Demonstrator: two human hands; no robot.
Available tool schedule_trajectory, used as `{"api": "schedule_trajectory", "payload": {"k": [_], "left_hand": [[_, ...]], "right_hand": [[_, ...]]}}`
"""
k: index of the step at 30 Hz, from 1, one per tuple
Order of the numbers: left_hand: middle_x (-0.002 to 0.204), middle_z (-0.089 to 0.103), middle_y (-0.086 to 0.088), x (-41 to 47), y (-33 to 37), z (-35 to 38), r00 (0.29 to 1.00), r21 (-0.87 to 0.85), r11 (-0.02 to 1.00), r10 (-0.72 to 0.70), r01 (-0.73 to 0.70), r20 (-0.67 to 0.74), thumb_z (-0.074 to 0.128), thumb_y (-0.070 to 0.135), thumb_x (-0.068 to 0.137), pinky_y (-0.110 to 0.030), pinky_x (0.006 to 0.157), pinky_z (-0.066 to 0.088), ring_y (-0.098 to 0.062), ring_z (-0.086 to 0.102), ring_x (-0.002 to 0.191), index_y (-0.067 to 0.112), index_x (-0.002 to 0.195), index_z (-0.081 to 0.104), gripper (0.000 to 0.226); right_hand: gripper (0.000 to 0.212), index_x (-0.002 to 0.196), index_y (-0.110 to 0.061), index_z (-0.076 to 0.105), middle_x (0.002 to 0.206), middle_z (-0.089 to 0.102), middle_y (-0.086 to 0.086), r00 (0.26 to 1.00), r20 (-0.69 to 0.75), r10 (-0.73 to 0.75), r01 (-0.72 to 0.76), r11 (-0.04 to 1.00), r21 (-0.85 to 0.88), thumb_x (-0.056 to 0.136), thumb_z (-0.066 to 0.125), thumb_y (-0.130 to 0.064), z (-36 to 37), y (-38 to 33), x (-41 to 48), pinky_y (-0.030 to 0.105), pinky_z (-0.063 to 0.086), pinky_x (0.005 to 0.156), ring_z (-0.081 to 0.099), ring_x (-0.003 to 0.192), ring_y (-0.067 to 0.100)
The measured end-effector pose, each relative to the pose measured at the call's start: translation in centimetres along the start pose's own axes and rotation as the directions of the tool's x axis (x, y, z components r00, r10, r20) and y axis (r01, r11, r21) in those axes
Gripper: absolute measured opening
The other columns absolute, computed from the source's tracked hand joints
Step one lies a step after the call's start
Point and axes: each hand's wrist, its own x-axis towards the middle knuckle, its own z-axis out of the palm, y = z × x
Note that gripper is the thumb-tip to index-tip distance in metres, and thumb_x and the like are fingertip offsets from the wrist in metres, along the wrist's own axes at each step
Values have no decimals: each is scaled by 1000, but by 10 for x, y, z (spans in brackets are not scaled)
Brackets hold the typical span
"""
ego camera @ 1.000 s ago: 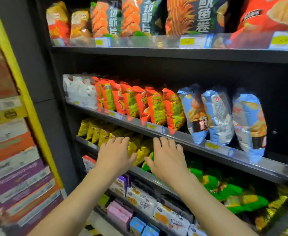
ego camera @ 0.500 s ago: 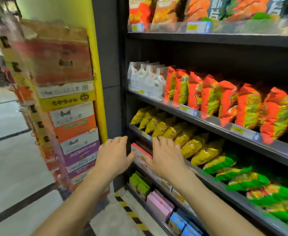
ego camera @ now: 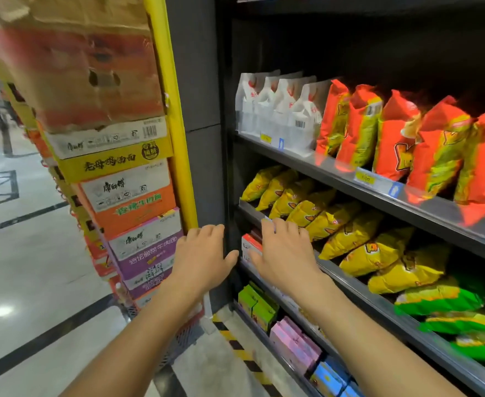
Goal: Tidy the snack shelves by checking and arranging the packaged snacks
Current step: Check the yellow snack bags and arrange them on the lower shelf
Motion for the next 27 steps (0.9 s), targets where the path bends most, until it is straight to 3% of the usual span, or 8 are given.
{"api": "schedule_trajectory", "payload": {"k": [13, 20, 27], "left_hand": [[162, 45, -3, 174, 0, 25, 996, 95, 995, -30, 23, 83, 47, 62, 102, -47, 117, 41, -30, 41, 148, 21, 161, 33, 74], [162, 45, -1, 238, 6, 44, 993, 109, 993, 39, -51, 109, 47, 62, 102, -45, 114, 41, -30, 41, 147, 23, 161, 33, 72], [165, 39, 0, 300, -2, 75, 965, 69, 970, 223, -234, 135, 44, 60, 104, -43, 117, 36, -27, 38, 149, 21, 164, 27, 73]], "right_hand": [[76, 161, -11, 25, 160, 38, 14, 999, 28, -32, 31, 998, 52, 105, 42, -59, 47, 31, 167, 53, 35, 115, 39, 144, 36], [73, 160, -13, 27, 161, 38, 14, 999, 33, 36, -37, 998, 43, 105, 44, -58, 71, 43, 214, 55, 30, 119, 34, 148, 38], [72, 157, -12, 35, 161, 39, 16, 983, -29, 179, -179, 984, 16, 101, 51, -54, 105, 45, 247, 58, 28, 121, 36, 148, 41]]}}
